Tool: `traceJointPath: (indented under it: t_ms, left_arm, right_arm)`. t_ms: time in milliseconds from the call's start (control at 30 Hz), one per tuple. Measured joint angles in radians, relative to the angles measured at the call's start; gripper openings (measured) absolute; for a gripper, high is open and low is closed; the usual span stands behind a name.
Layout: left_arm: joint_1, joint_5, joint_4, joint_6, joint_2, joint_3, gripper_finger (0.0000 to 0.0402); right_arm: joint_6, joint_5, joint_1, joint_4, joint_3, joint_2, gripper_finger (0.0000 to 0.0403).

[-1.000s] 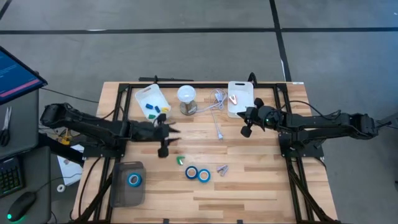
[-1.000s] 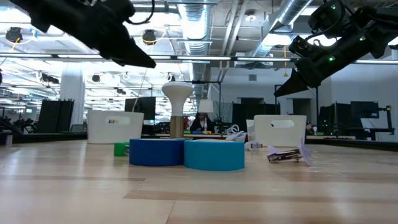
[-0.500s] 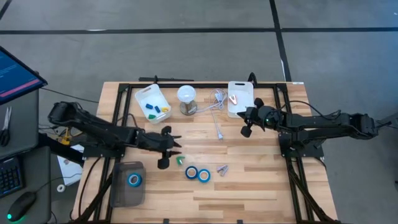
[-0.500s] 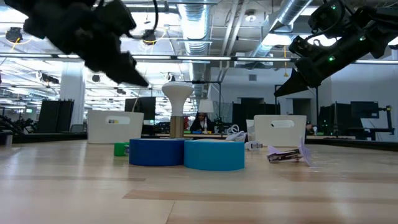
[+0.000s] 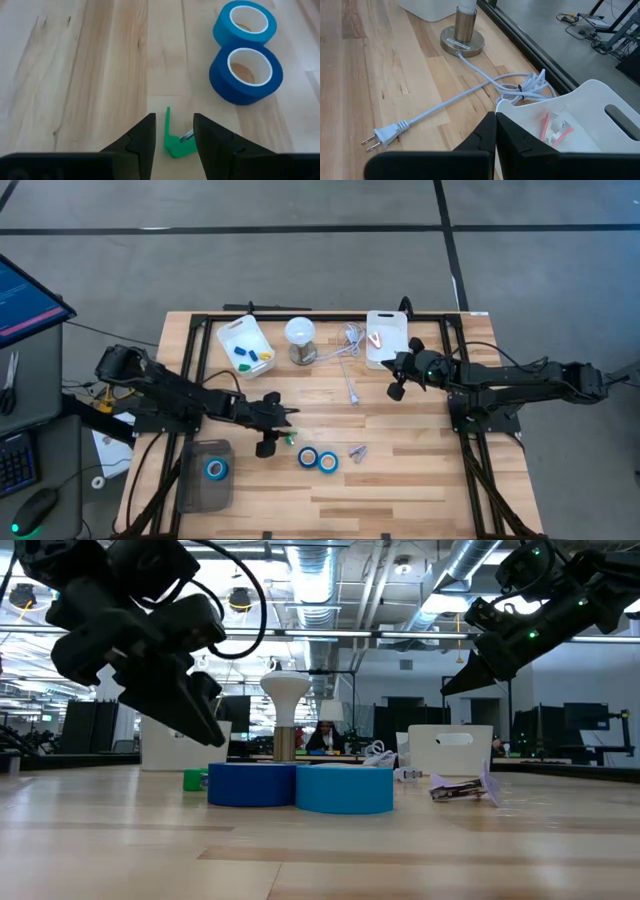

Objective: Pick and place Stapler, Stapler remover, tape
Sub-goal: Put the green stapler into the left white bin

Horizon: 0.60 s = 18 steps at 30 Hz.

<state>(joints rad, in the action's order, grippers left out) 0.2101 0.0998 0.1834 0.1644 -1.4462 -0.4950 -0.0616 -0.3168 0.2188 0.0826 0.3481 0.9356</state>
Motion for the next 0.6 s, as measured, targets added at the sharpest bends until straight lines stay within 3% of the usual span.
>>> traceJointPath:
  t_ms: [600]
  left_arm:
    - [-0.004,0.001,0.104,0.081,-0.142,0.000,0.0122]
  right_arm:
    - [0.000,0.000,0.000,0.000,0.000,0.000,0.0000]
